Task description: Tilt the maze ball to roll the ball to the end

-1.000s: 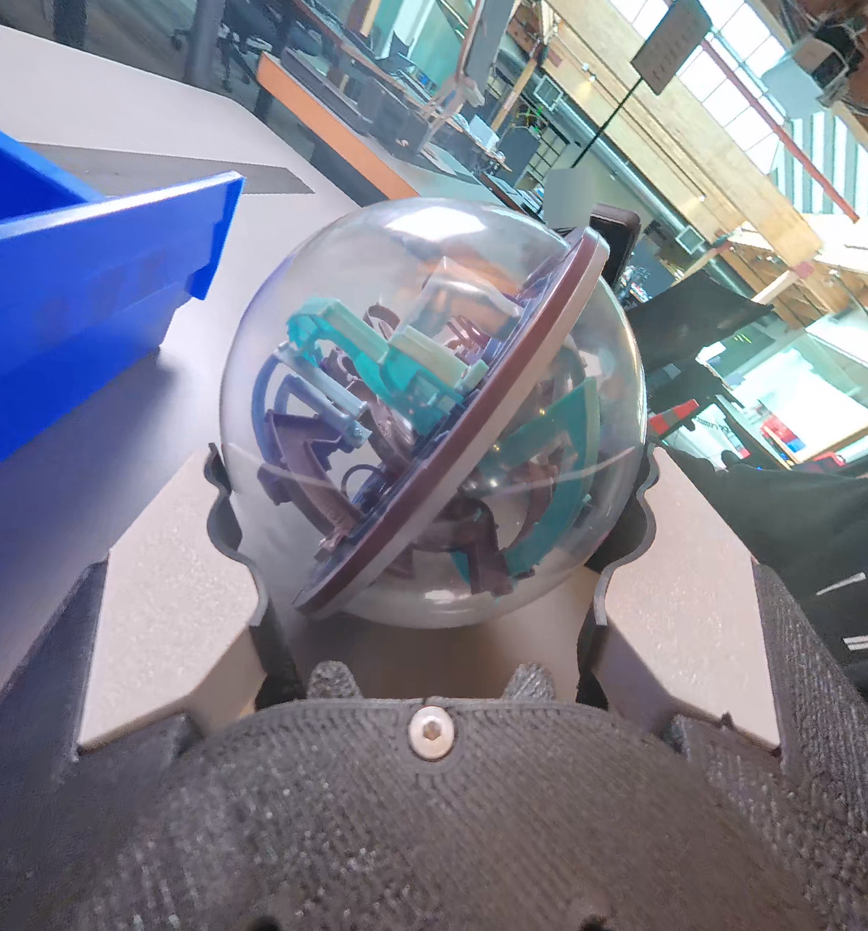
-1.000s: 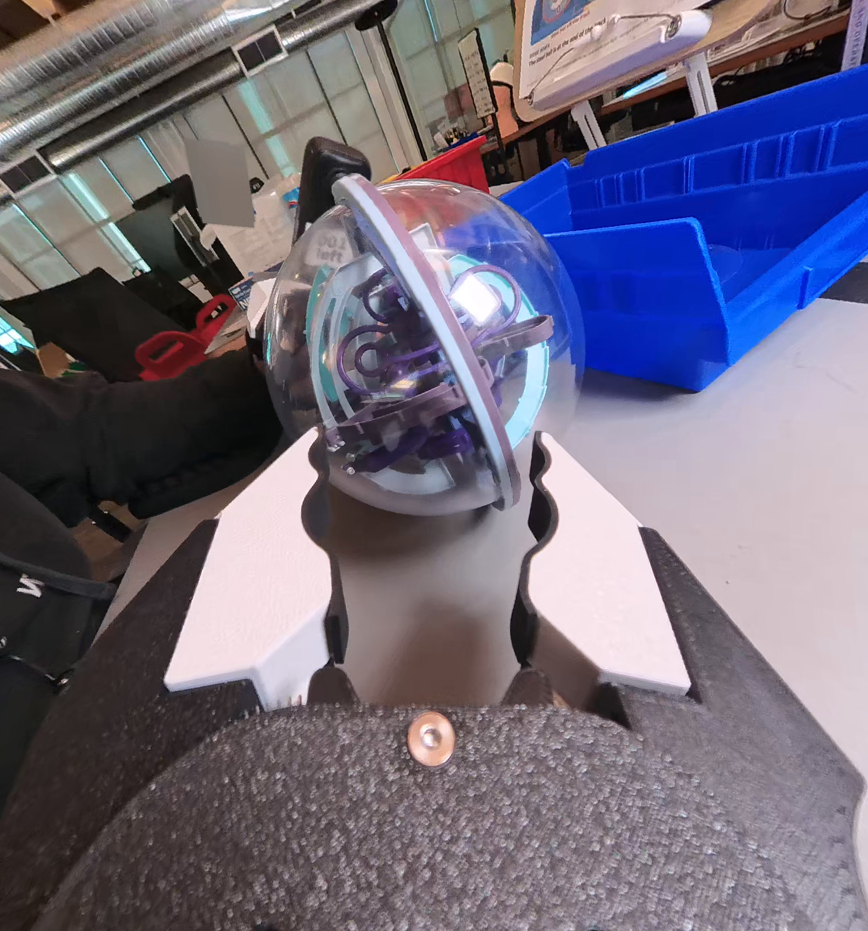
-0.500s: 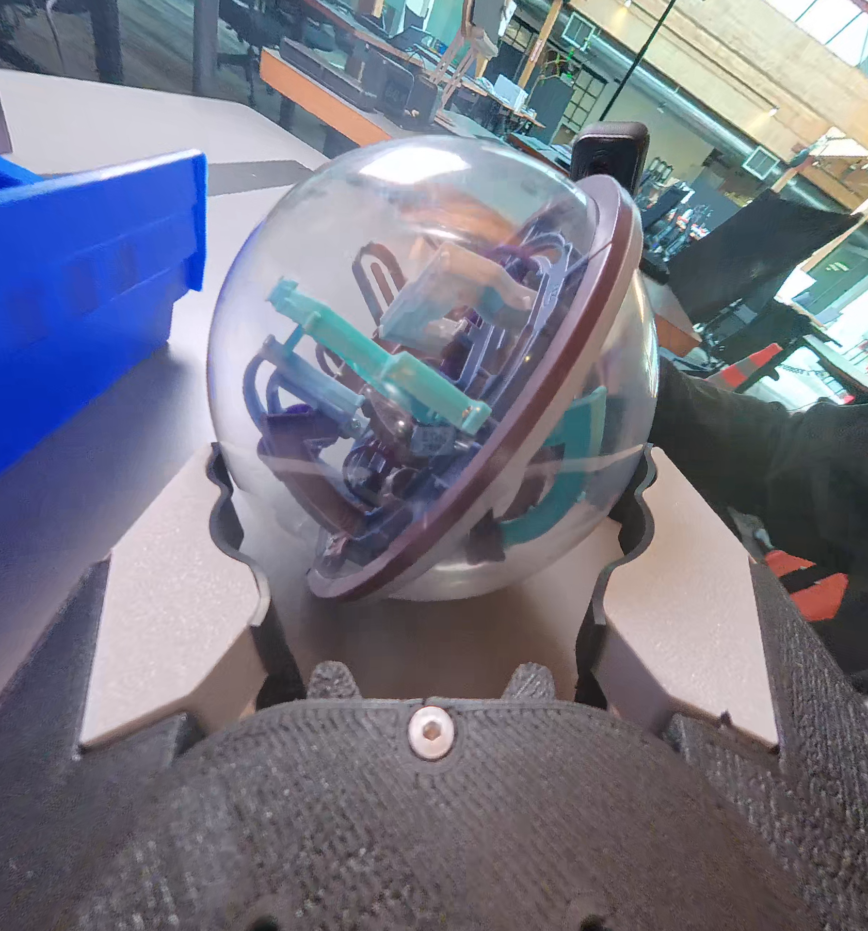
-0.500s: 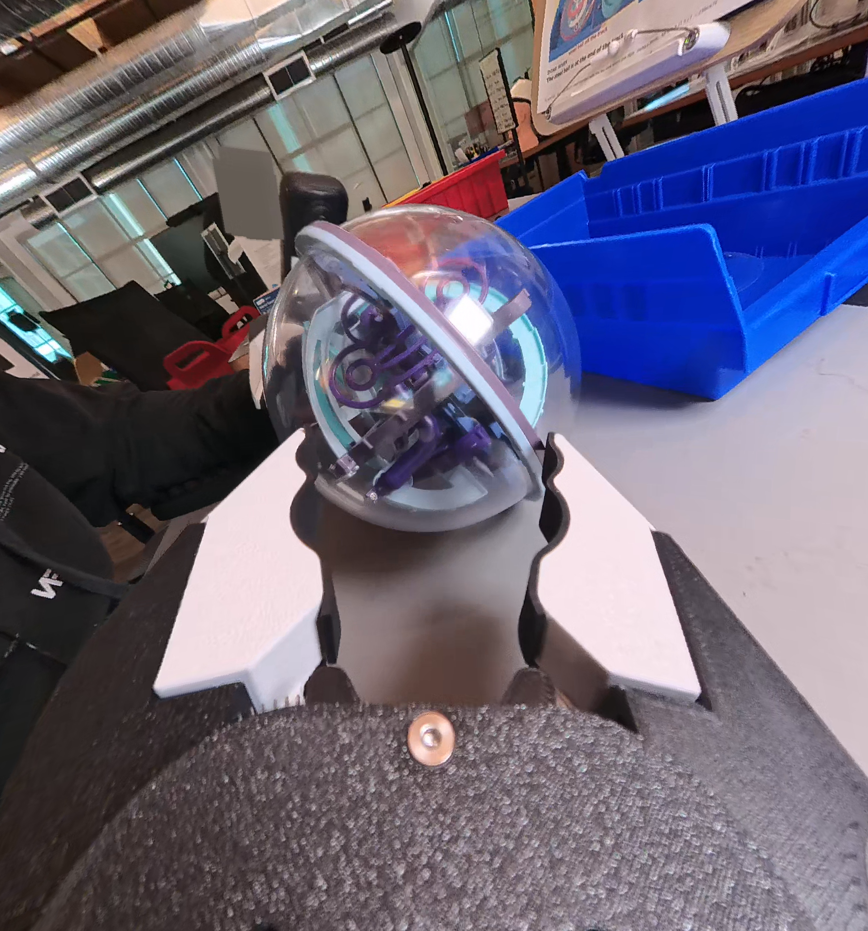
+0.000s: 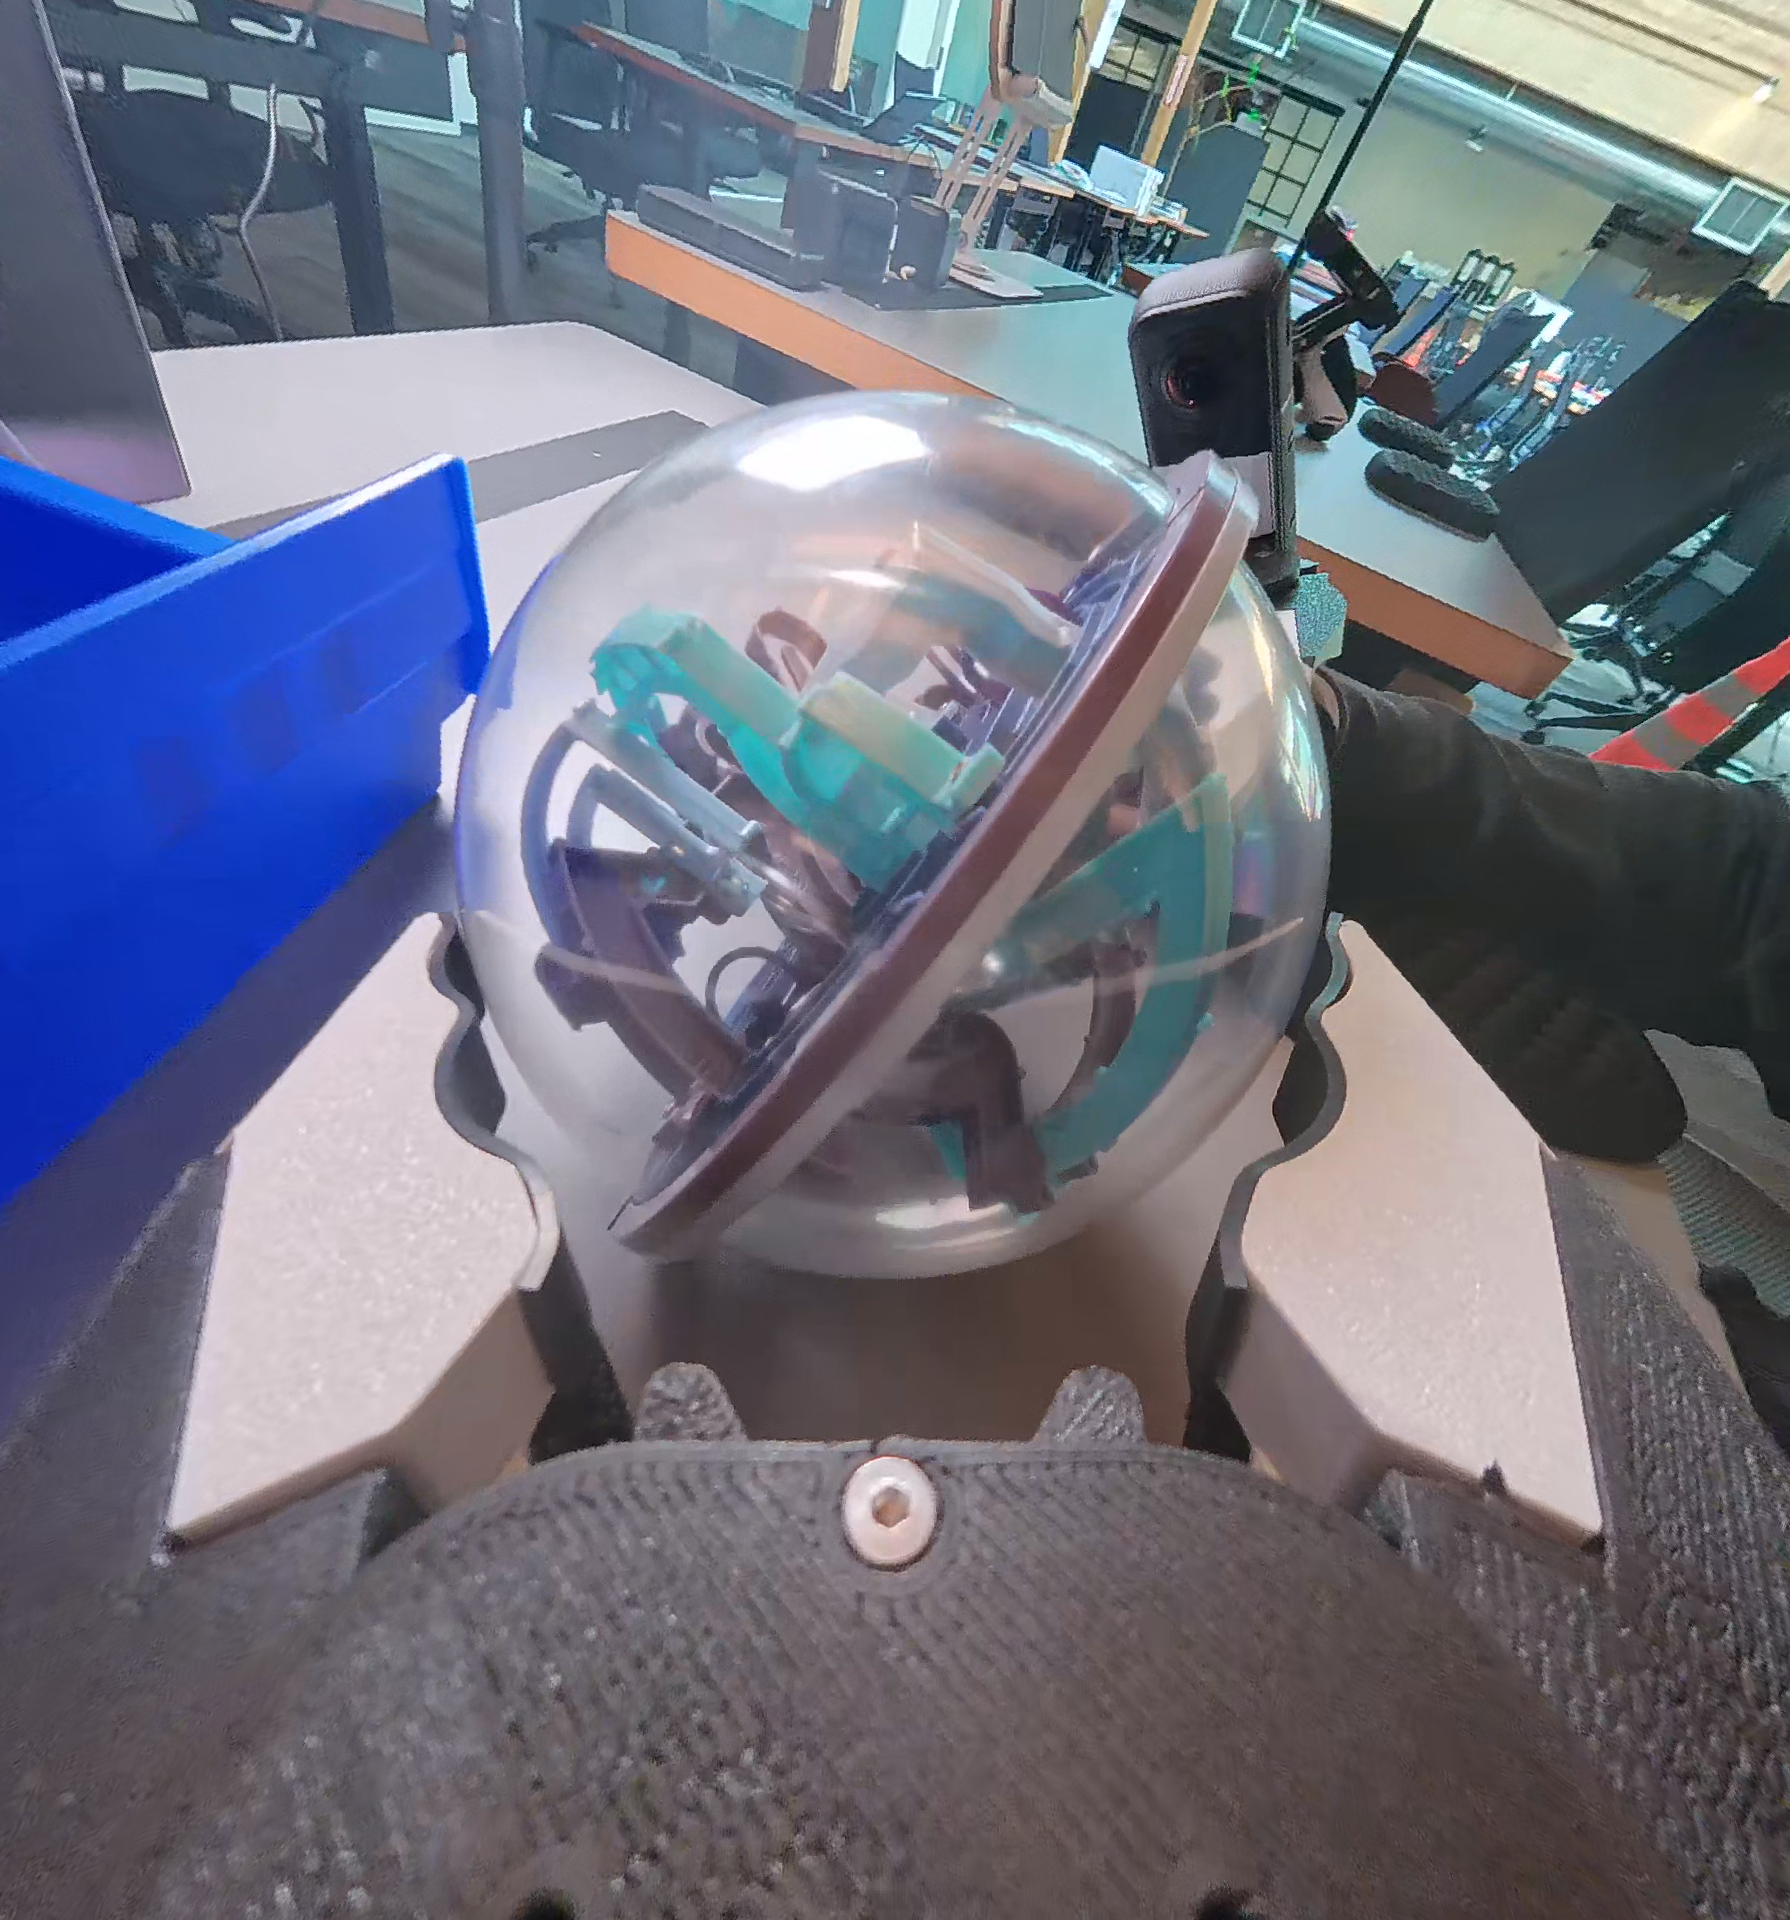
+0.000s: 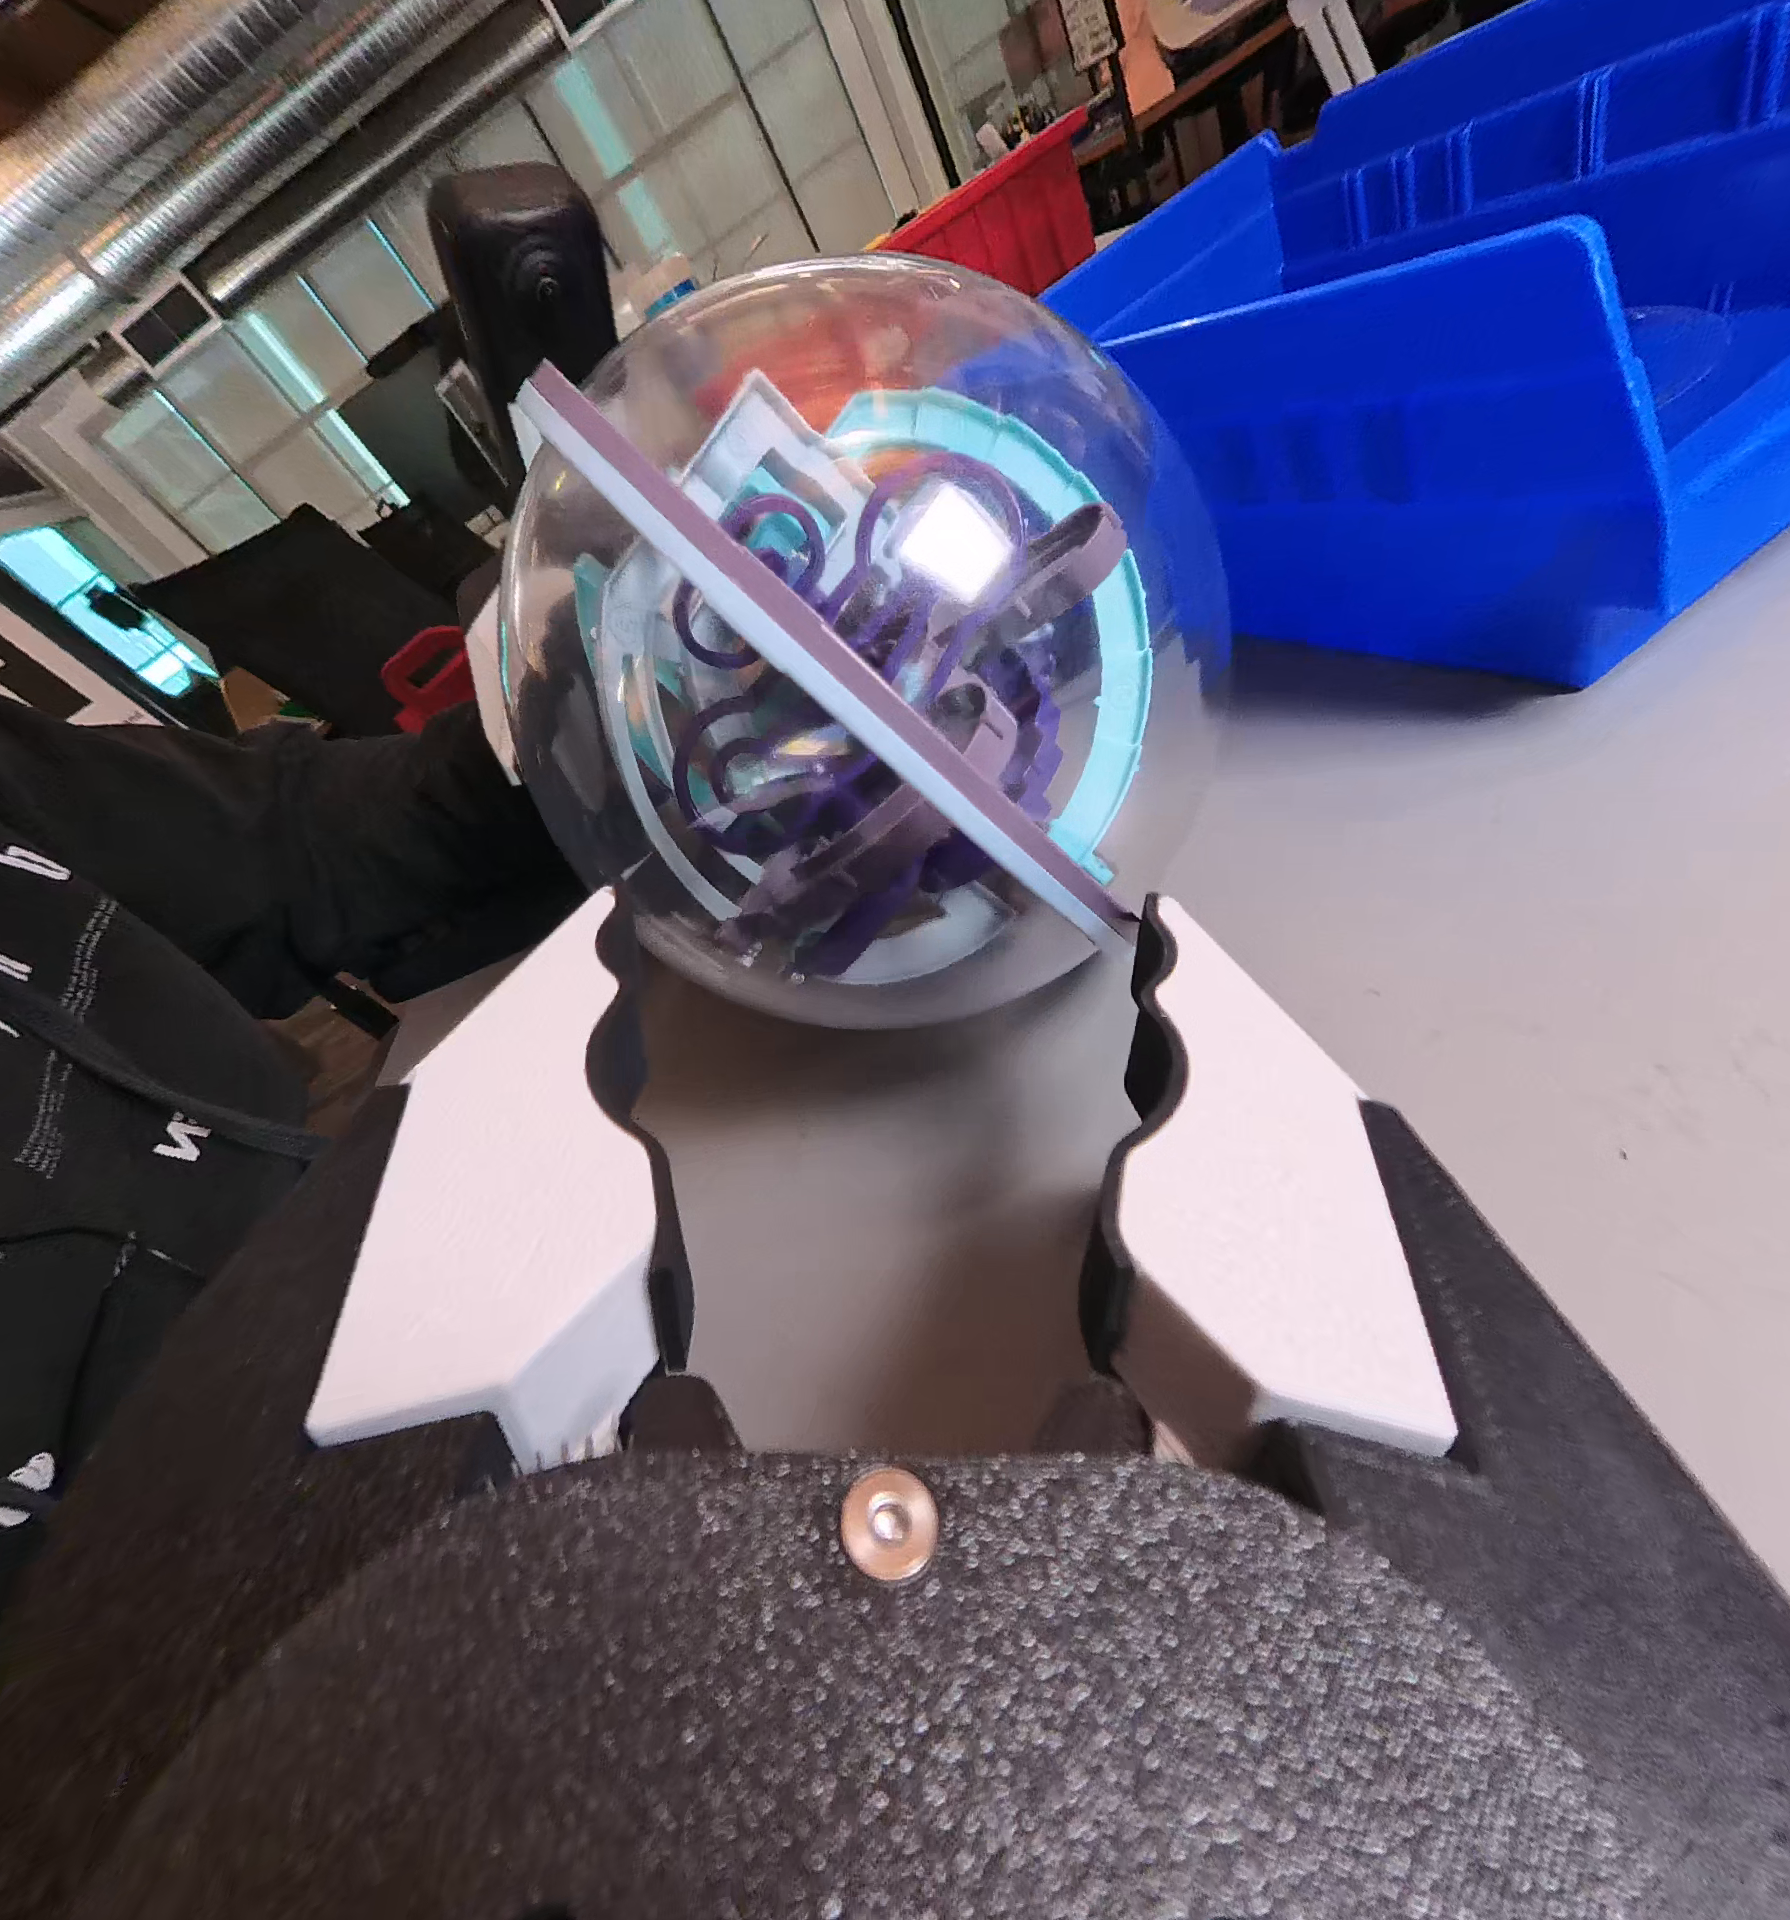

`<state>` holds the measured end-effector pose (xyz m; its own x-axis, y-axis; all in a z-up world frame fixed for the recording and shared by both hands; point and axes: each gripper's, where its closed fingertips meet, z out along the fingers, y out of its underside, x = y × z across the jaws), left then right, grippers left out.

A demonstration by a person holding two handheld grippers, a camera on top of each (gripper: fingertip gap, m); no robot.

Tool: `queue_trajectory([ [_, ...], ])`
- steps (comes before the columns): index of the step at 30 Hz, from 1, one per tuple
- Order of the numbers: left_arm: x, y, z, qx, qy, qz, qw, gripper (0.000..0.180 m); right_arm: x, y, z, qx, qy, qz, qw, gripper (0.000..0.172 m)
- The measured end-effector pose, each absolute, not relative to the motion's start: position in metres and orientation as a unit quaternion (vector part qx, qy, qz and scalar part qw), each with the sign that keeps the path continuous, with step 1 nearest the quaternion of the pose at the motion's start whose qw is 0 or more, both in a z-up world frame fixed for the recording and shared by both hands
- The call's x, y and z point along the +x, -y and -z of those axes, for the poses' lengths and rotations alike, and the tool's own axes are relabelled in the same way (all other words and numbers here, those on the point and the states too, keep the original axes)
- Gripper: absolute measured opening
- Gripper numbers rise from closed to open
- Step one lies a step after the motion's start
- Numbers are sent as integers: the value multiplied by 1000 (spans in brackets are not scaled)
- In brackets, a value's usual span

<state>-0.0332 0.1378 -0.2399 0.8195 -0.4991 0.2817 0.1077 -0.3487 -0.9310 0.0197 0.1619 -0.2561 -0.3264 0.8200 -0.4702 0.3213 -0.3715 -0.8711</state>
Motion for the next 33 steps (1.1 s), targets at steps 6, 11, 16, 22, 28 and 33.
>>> queue_trajectory([
  [6, -33, -136, 234, -770, -141, 248, 571, 150, 20, -155, 263, -548, 542, -611, 183, 92],
  [11, -32, -135, 232, -767, -150, 238, 577, 149, 21, -152, 266, -547, 551, -606, 175, 92],
  [16, -31, -133, 232, -764, -161, 235, 579, 149, 21, -149, 266, -542, 560, -601, 177, 92],
  [22, -30, -126, 234, -752, -208, 224, 584, 149, 22, -144, 271, -534, 591, -571, 196, 92],
  [28, -34, -121, 237, -736, -249, 224, 588, 149, 19, -141, 272, -526, 613, -539, 240, 90],
  [33, -38, -118, 239, -725, -273, 221, 593, 148, 17, -140, 269, -516, 619, -527, 270, 87],
])
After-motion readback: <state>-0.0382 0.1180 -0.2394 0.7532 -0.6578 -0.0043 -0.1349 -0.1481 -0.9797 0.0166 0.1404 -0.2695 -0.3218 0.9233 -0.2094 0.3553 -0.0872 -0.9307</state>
